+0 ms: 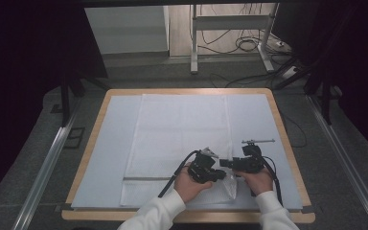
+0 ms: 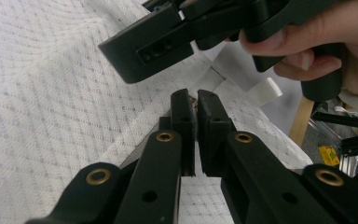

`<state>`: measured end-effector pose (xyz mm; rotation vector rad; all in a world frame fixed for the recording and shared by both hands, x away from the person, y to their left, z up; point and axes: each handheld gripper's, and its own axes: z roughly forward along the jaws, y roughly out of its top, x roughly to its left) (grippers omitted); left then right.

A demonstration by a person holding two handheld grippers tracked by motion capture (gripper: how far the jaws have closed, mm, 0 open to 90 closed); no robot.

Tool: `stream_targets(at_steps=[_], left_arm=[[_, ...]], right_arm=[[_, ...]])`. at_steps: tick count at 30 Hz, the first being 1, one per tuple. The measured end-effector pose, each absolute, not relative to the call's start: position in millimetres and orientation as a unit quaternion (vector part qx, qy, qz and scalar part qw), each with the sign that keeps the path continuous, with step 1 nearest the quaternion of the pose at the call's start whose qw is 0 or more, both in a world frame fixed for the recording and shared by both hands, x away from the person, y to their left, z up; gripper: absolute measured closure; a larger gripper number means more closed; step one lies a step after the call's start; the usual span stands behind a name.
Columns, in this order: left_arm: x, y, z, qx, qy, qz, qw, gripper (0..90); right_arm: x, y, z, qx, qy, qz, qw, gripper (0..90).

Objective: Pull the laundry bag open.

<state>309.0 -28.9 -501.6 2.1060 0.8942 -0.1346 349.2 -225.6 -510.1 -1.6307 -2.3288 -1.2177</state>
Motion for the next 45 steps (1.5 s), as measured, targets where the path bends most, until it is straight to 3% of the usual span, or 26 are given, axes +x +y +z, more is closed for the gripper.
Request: stream_targets(at_steps=[14, 25, 29, 45], left_arm=[[306, -26, -496, 0.835, 0.353, -0.051, 0.418, 86.9], [307, -26, -496, 0.835, 0.354, -0.051, 0.418, 86.9], [307, -26, -498, 0.835, 0.354, -0.055, 0.418, 86.9], [313, -20, -507, 0.826, 0.367, -0.081, 0.419, 86.9]], right_arm=[[352, -215, -513, -0.522, -0.756, -0.391, 0.052, 46.6], [353, -211, -513, -0.502, -0.771, -0.386, 0.061, 80.8], [353, -212, -512, -0.499, -0.772, -0.390, 0.057, 86.8], [352, -213, -511, -0.490, -0.778, -0.390, 0.056, 88.0]])
